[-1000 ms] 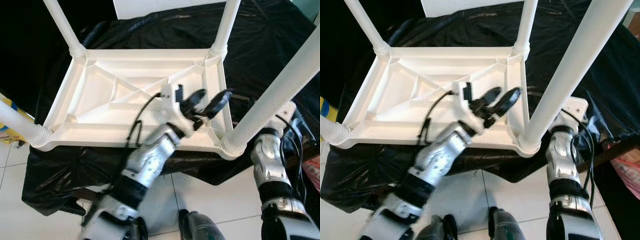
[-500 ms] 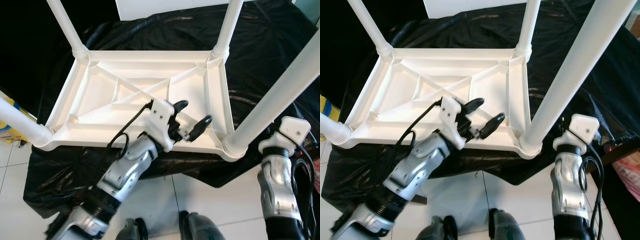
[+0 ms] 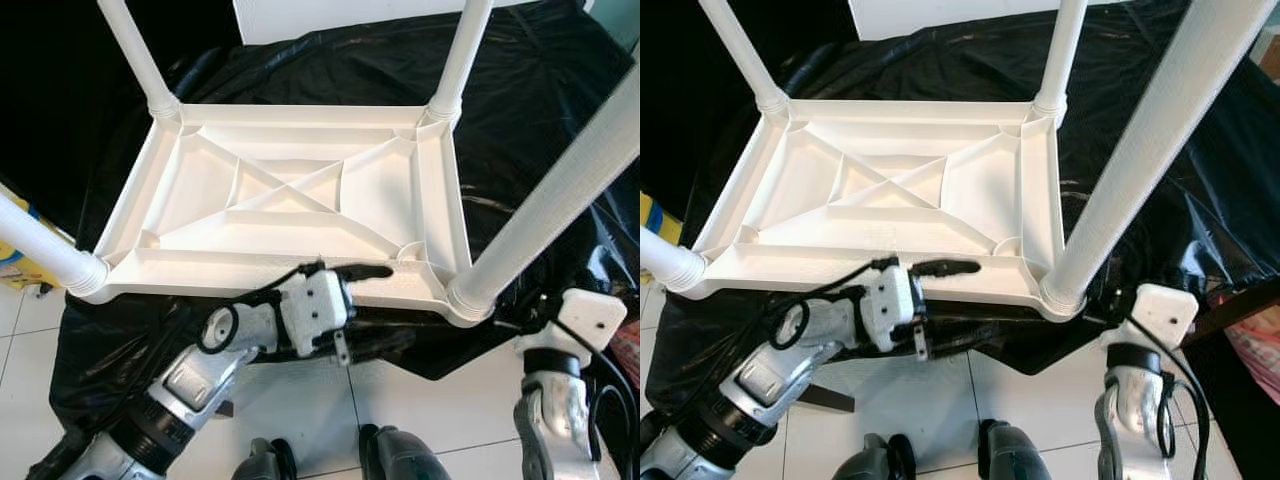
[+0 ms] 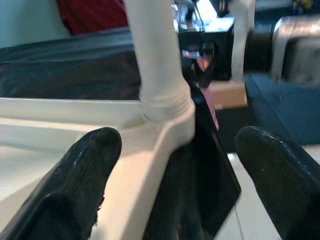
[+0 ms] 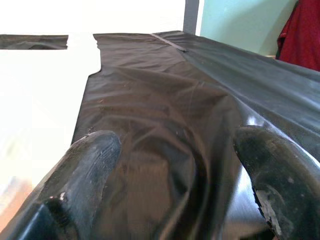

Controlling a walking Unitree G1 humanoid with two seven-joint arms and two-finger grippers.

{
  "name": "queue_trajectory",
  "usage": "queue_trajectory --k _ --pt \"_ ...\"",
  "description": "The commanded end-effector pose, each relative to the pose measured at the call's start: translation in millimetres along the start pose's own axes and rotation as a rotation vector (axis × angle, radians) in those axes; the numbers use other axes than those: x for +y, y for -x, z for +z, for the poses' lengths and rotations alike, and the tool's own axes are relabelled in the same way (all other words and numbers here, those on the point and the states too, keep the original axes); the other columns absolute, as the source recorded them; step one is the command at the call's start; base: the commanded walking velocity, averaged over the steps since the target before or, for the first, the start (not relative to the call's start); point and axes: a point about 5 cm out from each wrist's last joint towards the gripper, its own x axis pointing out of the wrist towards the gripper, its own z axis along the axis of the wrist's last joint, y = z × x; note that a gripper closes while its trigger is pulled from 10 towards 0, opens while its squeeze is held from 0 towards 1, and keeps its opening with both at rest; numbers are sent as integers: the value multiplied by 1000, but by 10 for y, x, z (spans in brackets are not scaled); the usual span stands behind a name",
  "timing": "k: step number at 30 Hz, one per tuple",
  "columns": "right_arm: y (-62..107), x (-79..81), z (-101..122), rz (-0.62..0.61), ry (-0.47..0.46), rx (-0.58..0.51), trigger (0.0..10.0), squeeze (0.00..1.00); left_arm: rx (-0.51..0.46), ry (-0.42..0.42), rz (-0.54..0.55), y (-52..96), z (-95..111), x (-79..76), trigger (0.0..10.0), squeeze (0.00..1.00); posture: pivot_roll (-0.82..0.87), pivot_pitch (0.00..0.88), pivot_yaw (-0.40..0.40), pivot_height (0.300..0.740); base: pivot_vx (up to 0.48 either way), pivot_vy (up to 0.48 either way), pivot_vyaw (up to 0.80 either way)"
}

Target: Building children table

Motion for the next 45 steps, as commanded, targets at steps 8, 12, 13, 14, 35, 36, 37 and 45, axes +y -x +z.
queue_trajectory --k 8,12,13,14,35,36,37,45 --pt "32 141 -5 25 -41 56 10000 0 181 -144 -12 -9 -236 -42 10000 0 -170 139 26 740 0 0 0" --pt "-25 225 13 44 -57 58 10000 0 270 -187 42 3 -347 63 10000 0 -148 141 32 740 0 0 0" --pt "-25 225 13 44 -57 58 10000 0 270 -187 42 3 -347 63 10000 0 -148 141 32 740 0 0 0" --pt "-25 225 13 44 -57 58 10000 0 270 -187 42 3 -347 63 10000 0 -148 141 32 740 0 0 0" --pt "-366 786 -87 172 -147 59 10000 0 471 -302 292 220 -474 644 10000 0 -63 166 5 740 0 0 0" --pt "-440 843 -92 186 -142 50 10000 0 485 -310 306 249 -493 704 10000 0 -74 165 9 740 0 0 0" --pt "-530 911 -92 198 -137 37 10000 0 507 -334 316 280 -509 789 10000 0 -92 162 22 740 0 0 0" --pt "-493 796 -28 192 -129 15 10000 0 418 -307 337 191 -391 804 10000 0 -112 165 25 740 0 0 0"
